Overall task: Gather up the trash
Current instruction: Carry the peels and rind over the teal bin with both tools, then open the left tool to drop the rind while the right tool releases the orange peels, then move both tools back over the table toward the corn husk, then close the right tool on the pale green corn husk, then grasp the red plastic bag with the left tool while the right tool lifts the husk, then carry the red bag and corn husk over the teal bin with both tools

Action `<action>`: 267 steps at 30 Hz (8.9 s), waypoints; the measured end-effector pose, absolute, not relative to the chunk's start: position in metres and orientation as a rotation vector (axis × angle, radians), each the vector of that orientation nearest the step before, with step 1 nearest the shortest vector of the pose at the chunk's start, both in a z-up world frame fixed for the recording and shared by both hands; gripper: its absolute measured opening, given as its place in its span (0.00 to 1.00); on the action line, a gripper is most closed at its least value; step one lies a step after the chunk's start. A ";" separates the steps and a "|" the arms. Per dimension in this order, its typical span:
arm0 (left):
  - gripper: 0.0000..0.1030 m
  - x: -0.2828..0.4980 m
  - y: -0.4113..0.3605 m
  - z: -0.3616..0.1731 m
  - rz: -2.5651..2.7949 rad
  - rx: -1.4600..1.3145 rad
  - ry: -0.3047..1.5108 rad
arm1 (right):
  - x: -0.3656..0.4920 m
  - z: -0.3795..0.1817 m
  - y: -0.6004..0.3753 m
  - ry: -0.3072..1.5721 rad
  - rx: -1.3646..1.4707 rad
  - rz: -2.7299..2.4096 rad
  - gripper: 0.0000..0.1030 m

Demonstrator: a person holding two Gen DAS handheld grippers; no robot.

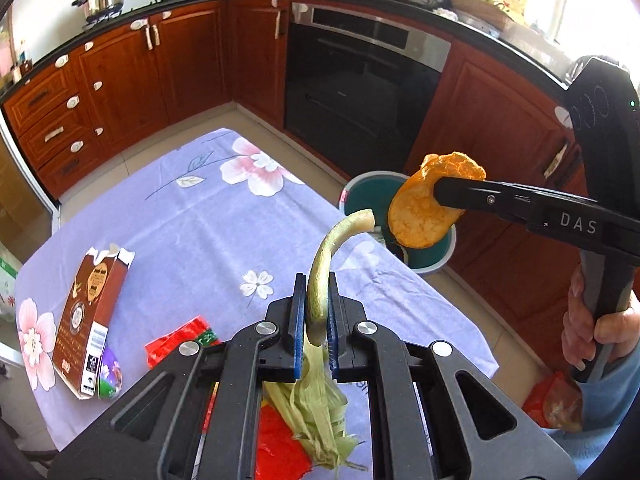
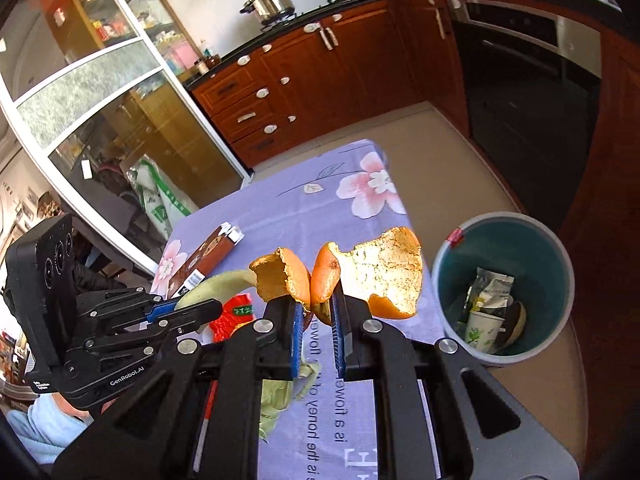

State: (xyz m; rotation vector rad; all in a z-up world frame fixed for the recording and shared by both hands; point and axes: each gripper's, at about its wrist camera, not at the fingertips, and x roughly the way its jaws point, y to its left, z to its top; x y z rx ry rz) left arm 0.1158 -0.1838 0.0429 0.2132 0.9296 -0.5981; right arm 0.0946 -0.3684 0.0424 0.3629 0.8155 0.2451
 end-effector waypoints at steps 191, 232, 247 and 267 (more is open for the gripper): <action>0.54 0.100 -0.110 -0.093 -0.456 0.261 1.162 | 0.107 -0.099 -0.243 1.155 0.274 0.426 0.50; 0.07 0.085 -0.123 0.032 -0.427 0.192 0.920 | 0.065 -0.001 -0.340 0.894 0.426 0.257 0.30; 0.07 0.123 -0.227 0.040 -0.598 0.249 0.922 | 0.057 0.008 -0.450 0.796 0.511 0.069 0.30; 0.08 0.205 -0.405 -0.051 -0.777 0.342 1.100 | 0.098 -0.060 -0.544 0.927 0.593 -0.106 0.30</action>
